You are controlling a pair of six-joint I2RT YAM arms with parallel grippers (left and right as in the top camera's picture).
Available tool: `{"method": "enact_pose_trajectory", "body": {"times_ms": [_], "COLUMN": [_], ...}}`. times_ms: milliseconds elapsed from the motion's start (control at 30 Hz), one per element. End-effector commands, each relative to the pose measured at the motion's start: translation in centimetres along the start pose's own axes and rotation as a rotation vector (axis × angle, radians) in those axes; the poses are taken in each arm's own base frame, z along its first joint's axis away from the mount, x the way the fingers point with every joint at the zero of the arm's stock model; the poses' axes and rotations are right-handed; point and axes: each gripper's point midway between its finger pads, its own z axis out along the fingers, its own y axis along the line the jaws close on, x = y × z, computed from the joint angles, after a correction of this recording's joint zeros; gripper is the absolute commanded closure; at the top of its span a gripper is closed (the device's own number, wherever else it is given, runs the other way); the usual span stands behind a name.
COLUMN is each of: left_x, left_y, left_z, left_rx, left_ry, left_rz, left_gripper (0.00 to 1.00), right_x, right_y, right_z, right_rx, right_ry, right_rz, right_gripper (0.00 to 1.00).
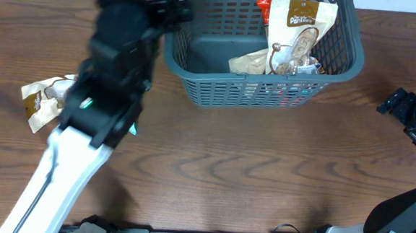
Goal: Pack container
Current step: 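Release the package in the basket and retract the left gripper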
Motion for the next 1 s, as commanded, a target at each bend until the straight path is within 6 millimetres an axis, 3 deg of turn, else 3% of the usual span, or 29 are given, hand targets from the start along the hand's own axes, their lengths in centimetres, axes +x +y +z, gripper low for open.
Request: {"method": "enact_pose_trajectory", "body": {"times_ms": [0,233,433,533,733,867,967], "left_x": [-1.1,1.9,4.2,4.2,1.1,2.0,4.0], "left_y": [3.3,6.2,6.5,7.0,15.1,20.4,24.1], "left_z": [-2.4,-6.0,-6.4,-6.3,-8.0,-9.8,-10.9], "left_rx": [-0.145,-0.203,-0.190,-0.222,-0.663,-0.858,-1.008], "left_ry": [0.000,0.186,0.287,0.284,0.010,-0.129,-0.163], "left_rz": [0.092,0.250,0.286,0.287,-0.189,-0.582,-0.775], "left_gripper": [0.01,0.01,0.01,0.01,0.01,0.01,0.01], "right_x": [-0.3,-0.7,-0.9,-0.9,-1.1,-1.3,-1.6], "right_y": [-0.4,-0.3,-0.3,-0.2,-0.2,-0.2,-0.5], "right_z": [0.0,0.0,0.0,0.0,0.0,0.0,0.0], "right_rx": [0.013,0.008,0.005,0.005,0.004,0.006,0.022], "right_ry": [-0.013,-0.030,-0.036,-0.036,-0.044,-0.052,-0.066], "right_rz": [-0.006,-0.005,-0.005,-0.005,-0.004,-0.005,-0.003], "right_gripper": [0.01,0.01,0.01,0.01,0.01,0.01,0.01]}}
